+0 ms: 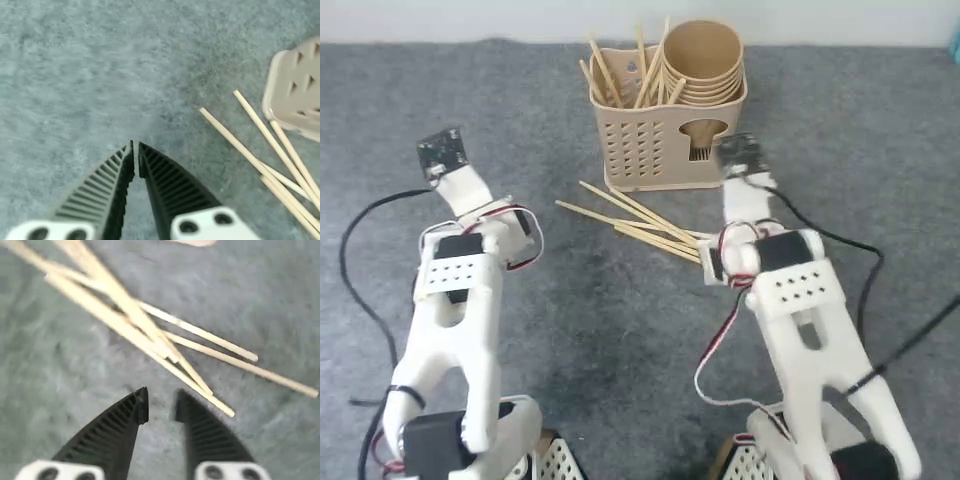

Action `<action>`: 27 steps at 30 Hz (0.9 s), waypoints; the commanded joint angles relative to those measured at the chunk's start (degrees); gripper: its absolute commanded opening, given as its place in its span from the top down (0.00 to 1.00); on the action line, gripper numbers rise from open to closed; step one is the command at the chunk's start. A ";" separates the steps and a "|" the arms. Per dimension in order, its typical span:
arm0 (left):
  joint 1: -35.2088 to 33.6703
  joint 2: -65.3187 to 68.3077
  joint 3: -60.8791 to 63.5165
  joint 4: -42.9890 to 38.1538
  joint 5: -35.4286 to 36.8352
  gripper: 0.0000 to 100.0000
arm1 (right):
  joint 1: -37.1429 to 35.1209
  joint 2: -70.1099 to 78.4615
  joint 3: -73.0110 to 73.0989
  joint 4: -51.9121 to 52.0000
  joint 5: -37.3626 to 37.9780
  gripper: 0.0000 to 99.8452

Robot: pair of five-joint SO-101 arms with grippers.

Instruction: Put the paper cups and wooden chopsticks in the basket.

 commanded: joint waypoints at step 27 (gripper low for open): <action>-1.67 -0.26 -0.31 -1.32 -4.84 0.99 | -6.20 48.75 -28.48 -4.00 54.68 0.78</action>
